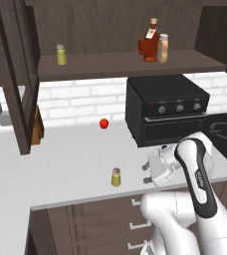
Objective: Put the shaker and condiment bottle from the counter next to their counterparts in the cabinet.
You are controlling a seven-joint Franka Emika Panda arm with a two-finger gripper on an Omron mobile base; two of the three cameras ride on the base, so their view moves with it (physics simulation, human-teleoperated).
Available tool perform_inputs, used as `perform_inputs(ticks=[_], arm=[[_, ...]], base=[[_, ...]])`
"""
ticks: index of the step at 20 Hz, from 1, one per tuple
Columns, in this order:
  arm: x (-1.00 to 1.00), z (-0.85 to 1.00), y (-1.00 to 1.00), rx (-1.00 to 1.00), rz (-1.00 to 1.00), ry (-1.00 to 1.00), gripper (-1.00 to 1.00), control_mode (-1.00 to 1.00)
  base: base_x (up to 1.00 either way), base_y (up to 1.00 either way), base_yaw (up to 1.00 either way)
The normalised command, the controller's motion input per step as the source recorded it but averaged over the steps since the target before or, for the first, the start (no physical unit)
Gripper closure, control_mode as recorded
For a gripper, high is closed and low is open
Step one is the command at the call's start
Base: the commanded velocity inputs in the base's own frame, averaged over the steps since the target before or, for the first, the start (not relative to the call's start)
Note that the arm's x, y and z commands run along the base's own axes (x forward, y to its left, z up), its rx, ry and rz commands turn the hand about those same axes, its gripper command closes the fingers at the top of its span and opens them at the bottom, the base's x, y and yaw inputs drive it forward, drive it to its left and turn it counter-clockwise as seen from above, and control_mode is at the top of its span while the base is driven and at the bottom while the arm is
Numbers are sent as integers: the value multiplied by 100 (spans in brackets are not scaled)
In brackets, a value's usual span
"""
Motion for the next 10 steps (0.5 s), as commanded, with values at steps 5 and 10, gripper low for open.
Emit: perform_inputs(ticks=[5,10], arm=[[18,-38,1,-1,0,-6,-100,-100],[35,-58,16,0,0,-8,-100,-100]], base=[[0,0,0],[0,0,0]])
